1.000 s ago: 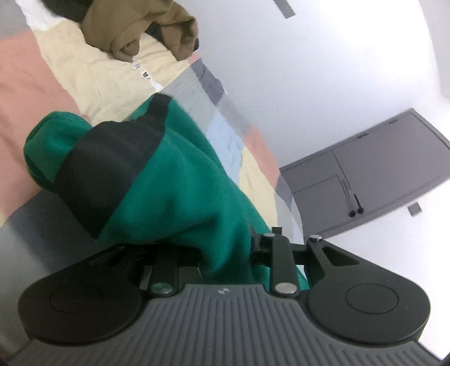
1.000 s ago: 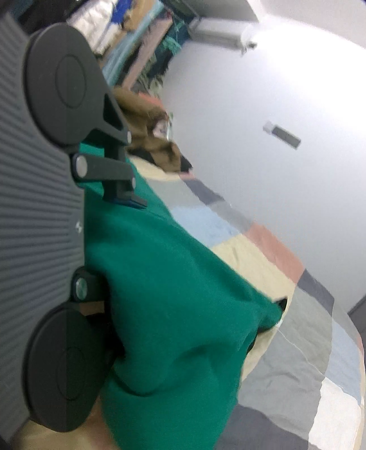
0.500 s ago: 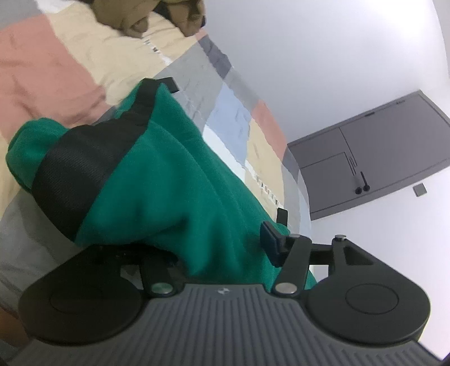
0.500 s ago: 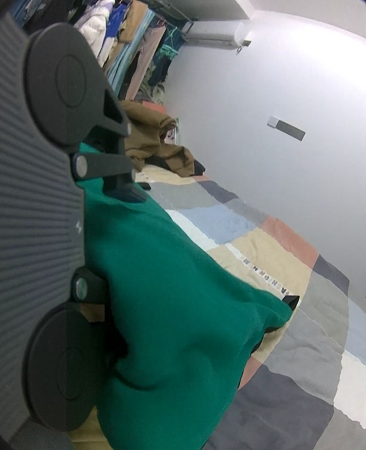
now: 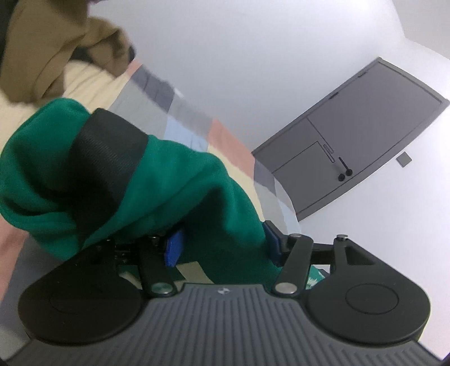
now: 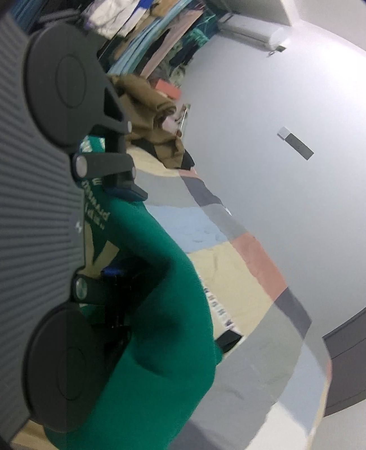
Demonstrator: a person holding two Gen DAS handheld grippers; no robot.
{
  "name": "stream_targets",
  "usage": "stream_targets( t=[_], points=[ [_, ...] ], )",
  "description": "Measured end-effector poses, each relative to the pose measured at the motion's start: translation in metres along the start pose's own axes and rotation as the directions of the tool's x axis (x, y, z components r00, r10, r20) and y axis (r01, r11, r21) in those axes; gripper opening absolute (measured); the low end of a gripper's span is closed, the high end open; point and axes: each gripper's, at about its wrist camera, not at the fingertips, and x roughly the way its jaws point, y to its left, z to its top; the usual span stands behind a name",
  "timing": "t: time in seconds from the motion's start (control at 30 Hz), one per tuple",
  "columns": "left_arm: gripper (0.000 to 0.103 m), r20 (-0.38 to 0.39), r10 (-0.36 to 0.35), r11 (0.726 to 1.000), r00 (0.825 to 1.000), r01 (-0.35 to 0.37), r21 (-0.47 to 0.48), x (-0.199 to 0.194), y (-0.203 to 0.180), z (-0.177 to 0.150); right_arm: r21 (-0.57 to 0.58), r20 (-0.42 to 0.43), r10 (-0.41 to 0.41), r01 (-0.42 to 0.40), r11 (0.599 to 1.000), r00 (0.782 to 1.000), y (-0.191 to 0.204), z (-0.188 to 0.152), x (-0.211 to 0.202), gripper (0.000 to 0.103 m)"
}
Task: Fold large clothes
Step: 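Lower the turned hoodie onto the bed and open both grippers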
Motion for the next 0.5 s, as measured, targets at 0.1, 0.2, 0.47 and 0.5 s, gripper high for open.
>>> stream_targets(
  t=[0.1, 0.2, 0.47, 0.5],
  points=[
    [0.065, 0.064, -0.011, 0.997, 0.998, 0.006, 0.081, 0.014, -0.005, 0.009, -0.031, 0.026, -0.008, 0.009, 0.999, 1.0, -0.004, 0.014, 0.02, 0.049],
    [0.067, 0.091, -0.009, 0.987, 0.996, -0.006, 0.163, 0.032, -0.007, 0.016, -0.05, 0.058, 0.006, -0.003, 0.999, 0.998, -0.009, 0.025, 0.033, 0.052],
    [0.069, 0.159, 0.074, 0.955, 0.985, -0.116, 0.273, 0.084, 0.012, 0.033, -0.209, 0.189, 0.026, 0.014, 0.978, 0.982, -0.016, 0.031, 0.041, 0.069],
    [0.069, 0.16, 0.097, 0.943, 0.982, -0.142, 0.301, 0.092, 0.014, 0.034, -0.226, 0.211, 0.009, 0.04, 0.973, 0.978, -0.016, 0.032, 0.041, 0.069]
  ],
)
